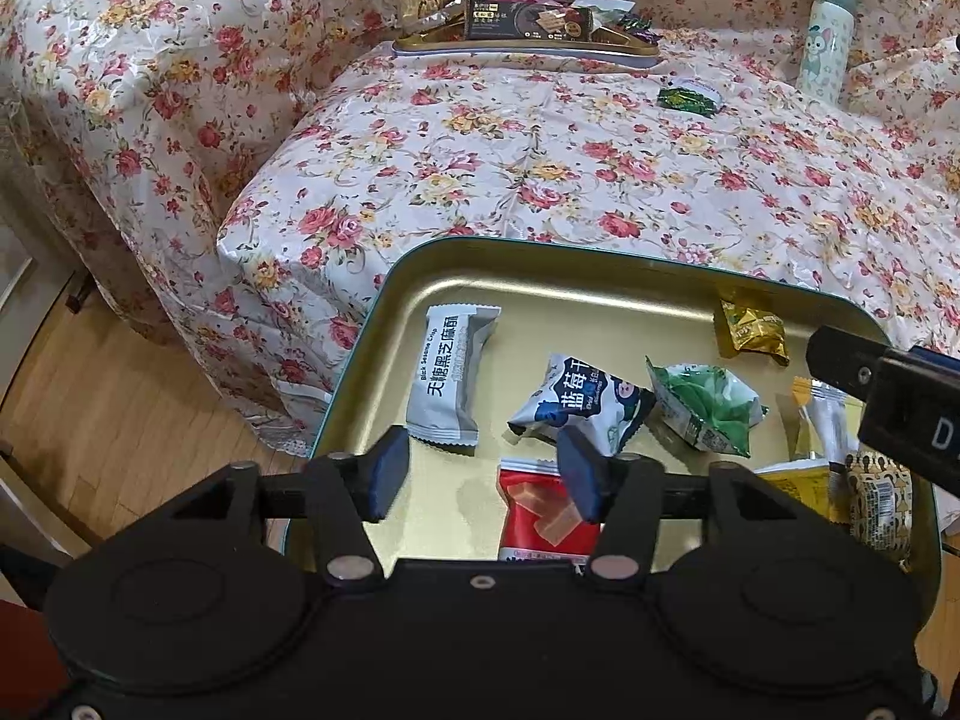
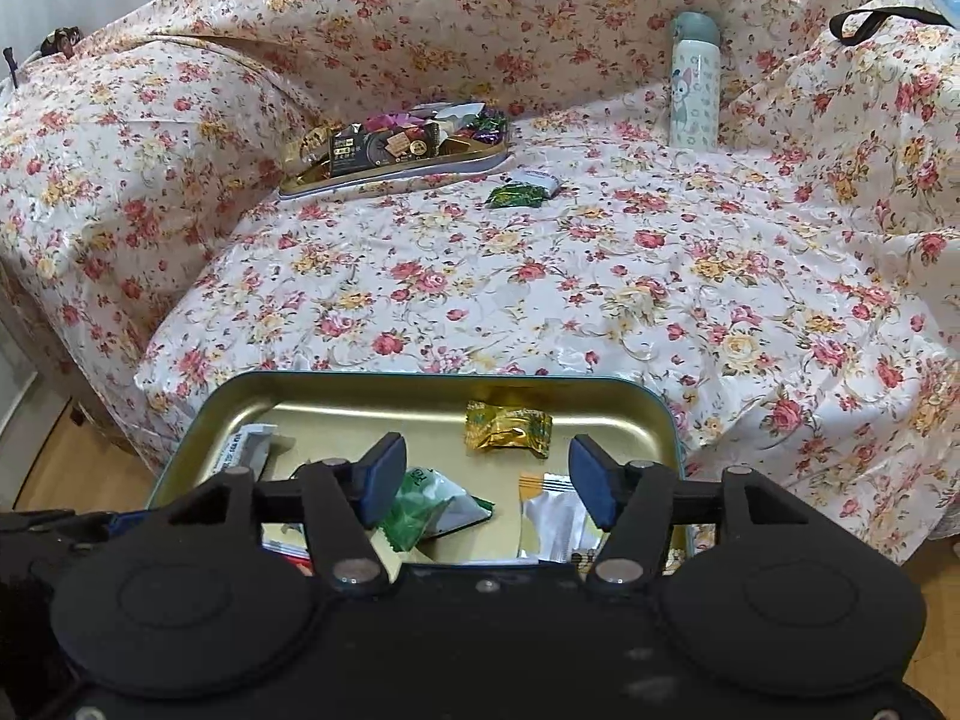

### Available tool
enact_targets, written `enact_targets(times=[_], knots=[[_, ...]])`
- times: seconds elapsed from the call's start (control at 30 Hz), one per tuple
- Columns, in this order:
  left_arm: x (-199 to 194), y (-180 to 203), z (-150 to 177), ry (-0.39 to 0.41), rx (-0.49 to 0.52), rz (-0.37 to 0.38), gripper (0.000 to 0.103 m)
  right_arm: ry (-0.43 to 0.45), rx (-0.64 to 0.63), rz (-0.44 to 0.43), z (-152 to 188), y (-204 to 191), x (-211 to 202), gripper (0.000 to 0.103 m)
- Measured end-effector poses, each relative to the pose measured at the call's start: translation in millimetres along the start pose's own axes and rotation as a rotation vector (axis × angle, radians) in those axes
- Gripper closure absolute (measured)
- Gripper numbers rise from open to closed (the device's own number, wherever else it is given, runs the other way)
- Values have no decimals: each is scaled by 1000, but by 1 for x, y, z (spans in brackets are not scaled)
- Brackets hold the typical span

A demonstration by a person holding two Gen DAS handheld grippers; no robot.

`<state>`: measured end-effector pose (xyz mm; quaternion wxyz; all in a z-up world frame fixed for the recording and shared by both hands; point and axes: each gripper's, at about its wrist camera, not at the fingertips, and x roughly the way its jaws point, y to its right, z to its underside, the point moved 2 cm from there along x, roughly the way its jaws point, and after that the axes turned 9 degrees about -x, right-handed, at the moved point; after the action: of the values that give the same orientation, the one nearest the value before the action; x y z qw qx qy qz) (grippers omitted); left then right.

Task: Organize snacks
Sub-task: 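Move both open grippers back toward the green candy and hawthorn pack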

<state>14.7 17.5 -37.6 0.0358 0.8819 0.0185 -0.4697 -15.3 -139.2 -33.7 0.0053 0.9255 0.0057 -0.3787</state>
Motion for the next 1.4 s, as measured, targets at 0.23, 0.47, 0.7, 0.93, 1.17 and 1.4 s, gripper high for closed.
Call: enact_targets(times=[0.23,0.47,0.7,0.93,1.17,1.4], knots=[[-4,1,-1,25,6,3,42,-7,-7,13,1,1,0,28],[-10,4,-4,94,25,2,41,28,-23,30,1,1,-5,19],[-16,10,-21,184,78,22,35,104,20,34,-3,14,-9,4],[-10,25,-55,207,162,58,35,87,50,19,-17,38,1,4],[25,34,-91,135,150,66,35,76,54,40,-38,63,20,5],[72,44,-121,67,123,80,35,41,36,66,-58,81,51,5]])
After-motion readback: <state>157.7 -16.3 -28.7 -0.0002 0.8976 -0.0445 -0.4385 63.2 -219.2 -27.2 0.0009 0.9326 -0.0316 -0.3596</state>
